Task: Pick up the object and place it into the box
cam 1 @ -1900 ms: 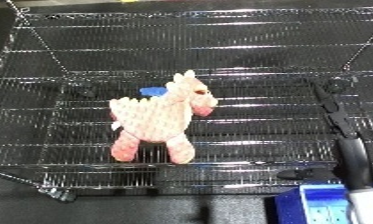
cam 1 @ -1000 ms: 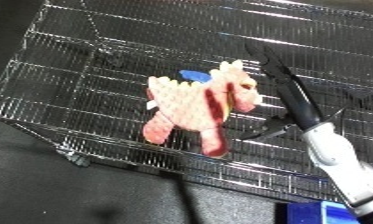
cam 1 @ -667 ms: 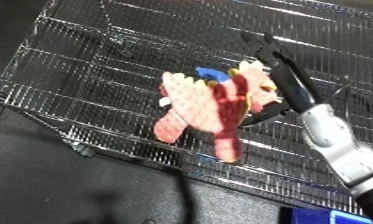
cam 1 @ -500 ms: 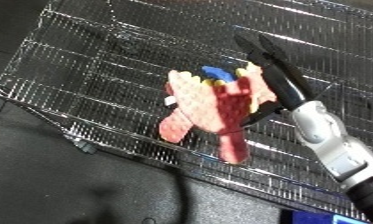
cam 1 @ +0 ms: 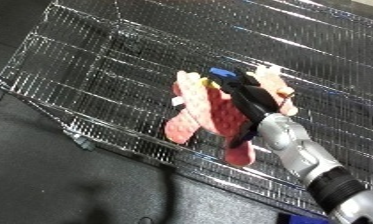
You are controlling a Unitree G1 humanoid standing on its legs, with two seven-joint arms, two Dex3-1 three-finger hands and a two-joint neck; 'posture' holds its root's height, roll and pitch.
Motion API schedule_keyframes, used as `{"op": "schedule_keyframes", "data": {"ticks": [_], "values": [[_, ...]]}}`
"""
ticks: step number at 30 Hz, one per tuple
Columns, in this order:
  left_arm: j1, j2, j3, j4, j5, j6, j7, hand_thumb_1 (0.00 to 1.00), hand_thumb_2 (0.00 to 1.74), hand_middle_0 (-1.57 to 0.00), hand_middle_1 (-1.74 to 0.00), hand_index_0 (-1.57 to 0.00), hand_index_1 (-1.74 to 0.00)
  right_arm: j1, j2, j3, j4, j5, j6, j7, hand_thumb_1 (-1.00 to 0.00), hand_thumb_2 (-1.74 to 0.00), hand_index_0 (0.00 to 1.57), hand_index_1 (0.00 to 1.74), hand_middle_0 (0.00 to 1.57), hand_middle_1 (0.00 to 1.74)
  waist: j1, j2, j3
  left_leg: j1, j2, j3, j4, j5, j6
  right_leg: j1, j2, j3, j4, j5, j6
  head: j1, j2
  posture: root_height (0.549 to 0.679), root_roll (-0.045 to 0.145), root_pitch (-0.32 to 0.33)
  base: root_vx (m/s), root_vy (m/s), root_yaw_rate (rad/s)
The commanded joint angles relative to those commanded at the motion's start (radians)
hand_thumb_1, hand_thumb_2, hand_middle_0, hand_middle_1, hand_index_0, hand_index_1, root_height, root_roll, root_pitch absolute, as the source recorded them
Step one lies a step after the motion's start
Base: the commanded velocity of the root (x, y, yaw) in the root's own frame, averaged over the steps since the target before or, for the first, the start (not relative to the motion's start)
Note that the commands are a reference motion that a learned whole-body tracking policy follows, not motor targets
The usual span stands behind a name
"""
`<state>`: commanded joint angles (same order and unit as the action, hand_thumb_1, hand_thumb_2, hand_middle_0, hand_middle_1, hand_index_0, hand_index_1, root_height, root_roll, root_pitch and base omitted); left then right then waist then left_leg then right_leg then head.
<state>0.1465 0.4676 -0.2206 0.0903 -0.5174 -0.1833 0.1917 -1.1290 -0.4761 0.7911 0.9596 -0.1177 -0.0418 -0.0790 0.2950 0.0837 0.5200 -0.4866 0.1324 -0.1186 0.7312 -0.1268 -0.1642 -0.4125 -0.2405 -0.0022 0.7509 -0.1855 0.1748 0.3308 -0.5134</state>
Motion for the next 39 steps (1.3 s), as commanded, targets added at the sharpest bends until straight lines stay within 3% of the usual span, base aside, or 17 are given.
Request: {"op": "schedule_keyframes", "data": {"ticks": [6,18,26,33,39], "values": [[0.006,-0.009,0.006,-0.007,0.006,0.002,0.001,1.00,1.74,-1.57,-1.74,-1.57,-1.74,0.037,0.036,-0.019,0.066,-0.010,0.014,0.012,0.00,0.00,0.00,0.00,0.00,0.00,0.002,0.004,0.000,0.002,0.002,0.000,-0.005,0.001,0.0004,0.004,-0.0009,-0.005,-0.002,-0.003,0.0010,0.001,0.002,0.620,-0.007,-0.080,0.005,0.012,0.022],[0.026,-0.019,0.018,-0.031,0.008,0.011,-0.009,1.00,1.74,-1.57,-1.74,-1.57,-1.74,0.078,0.033,-0.073,0.093,0.071,0.025,0.037,-0.60,-1.04,0.94,1.04,0.94,1.04,-0.016,0.001,0.000,0.002,0.008,0.008,-0.009,0.001,-0.0009,-0.002,0.0028,-0.001,0.001,-0.004,-0.0014,-0.018,-0.007,0.620,-0.006,-0.080,-0.001,0.013,-0.016],[0.025,-0.018,0.025,-0.034,-0.003,0.012,-0.016,1.00,1.74,-1.57,-1.74,-1.57,-1.74,0.089,0.023,-0.079,0.087,0.077,0.027,0.037,-1.00,-1.74,1.57,1.74,1.57,1.74,-0.024,0.000,0.000,0.017,0.011,0.016,-0.028,0.005,-0.0031,0.006,0.0020,-0.001,-0.009,-0.008,0.0000,-0.028,-0.005,0.621,-0.004,-0.083,-0.006,0.008,-0.016],[0.021,-0.015,0.018,-0.026,-0.011,0.017,-0.024,1.00,1.74,-1.57,-1.74,-1.57,-1.74,0.095,0.017,-0.087,0.081,0.076,0.031,0.034,-1.00,-1.74,1.57,1.74,1.57,1.74,-0.025,0.005,0.000,0.021,0.010,0.014,-0.029,0.010,-0.0057,0.007,0.0020,0.001,0.003,-0.014,-0.0001,-0.010,-0.018,0.619,-0.002,-0.091,-0.008,-0.009,0.019],[0.001,-0.023,0.021,-0.010,-0.016,0.022,-0.023,1.00,1.74,-1.57,-1.74,-1.57,-1.74,0.115,-0.008,-0.137,0.047,0.131,0.034,0.014,-1.00,-1.74,1.57,1.74,1.57,1.74,-0.035,0.007,0.000,0.047,0.012,0.020,-0.040,0.014,-0.0053,0.021,-0.0009,0.005,0.006,-0.014,0.0002,-0.003,-0.026,0.620,0.003,-0.107,-0.007,-0.010,-0.021]]}}
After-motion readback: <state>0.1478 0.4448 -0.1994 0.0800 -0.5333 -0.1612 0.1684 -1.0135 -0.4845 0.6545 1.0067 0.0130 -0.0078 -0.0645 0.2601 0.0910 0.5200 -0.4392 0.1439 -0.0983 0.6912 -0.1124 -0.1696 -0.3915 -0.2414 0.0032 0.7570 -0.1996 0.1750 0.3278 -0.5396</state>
